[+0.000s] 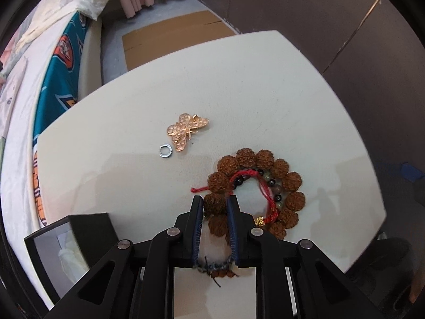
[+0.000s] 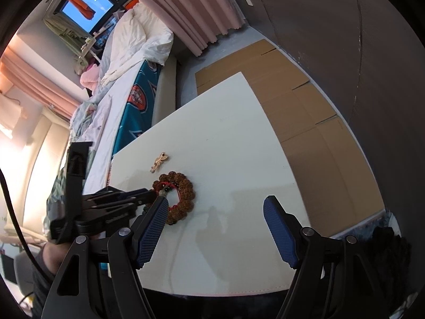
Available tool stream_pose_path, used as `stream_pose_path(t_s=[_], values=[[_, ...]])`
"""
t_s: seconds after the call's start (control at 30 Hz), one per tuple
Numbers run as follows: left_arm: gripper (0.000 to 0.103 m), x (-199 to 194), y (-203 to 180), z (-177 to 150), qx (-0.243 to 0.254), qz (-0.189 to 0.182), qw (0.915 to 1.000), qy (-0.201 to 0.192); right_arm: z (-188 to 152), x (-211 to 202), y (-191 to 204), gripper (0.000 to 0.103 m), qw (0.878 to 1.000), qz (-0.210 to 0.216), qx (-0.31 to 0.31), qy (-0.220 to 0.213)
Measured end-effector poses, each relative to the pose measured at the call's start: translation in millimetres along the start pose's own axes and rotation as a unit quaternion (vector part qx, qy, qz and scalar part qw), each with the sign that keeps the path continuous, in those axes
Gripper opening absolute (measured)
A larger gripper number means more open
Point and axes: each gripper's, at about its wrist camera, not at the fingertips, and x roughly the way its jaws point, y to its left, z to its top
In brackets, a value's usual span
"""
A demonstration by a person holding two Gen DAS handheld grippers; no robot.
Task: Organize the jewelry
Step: 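Lift the brown bead bracelet with the left gripper while the right approaches the red-string bracelet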
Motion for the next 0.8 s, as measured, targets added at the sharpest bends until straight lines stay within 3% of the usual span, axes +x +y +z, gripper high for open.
stream_pose_path(t_s=[0.3,0.63,0.8], values=[[0.02,7.3,-0.2,8.4,0.0,-0.012,0.9999,0.01,1.7,7.7,5.8,0.074,1.0,0.003,-0.003,0.01],[0.019,-57.7,-15.5,1.7,0.029,-0.083,0.9944,-0.058,2.2,12.0,6.5,0.074,1.0,-0.003,-0.006,0.014],[0.019,-84.1,-13.5,-1.7,0.034,-0.085,0.9921,-0.086,2.5,15.1,6.1,0.074,1.0,-0.007,-0.004,0.017]])
